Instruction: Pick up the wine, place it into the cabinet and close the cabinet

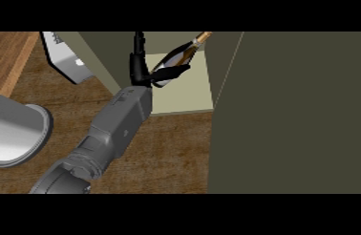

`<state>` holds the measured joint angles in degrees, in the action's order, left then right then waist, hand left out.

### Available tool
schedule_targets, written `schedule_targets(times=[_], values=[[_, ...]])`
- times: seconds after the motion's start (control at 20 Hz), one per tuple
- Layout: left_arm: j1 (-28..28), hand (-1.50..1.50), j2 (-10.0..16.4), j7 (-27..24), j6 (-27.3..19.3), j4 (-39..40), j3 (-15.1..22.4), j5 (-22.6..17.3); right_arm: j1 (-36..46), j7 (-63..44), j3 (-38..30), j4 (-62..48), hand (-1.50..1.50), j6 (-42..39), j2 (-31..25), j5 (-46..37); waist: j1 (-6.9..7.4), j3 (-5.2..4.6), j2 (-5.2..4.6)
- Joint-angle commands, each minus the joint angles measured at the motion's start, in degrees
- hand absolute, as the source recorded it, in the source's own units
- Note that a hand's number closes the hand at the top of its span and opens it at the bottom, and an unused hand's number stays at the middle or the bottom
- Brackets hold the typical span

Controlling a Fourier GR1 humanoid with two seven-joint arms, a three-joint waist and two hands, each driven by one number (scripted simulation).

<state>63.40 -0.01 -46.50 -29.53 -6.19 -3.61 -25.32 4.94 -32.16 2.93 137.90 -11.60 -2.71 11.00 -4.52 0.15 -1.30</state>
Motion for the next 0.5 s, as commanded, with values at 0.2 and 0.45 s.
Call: schedule_targets(times=[0.2,0.45], values=[[-1.3,-1.50,1.5,-1.5,2.4,0.6,-0.3,0.7,-1.5,-1.1,1.0,3.9,-1.50,0.5,0.7,1.7,0.43,-0.23,-0.08],[-3.5,-1.50,3.4,-2.4,9.6,0.4,-0.3,0.9,1.1,-1.5,0.6,2.5,-1.50,1.1,0.3,1.1,0.93,-0.27,-0.17]])
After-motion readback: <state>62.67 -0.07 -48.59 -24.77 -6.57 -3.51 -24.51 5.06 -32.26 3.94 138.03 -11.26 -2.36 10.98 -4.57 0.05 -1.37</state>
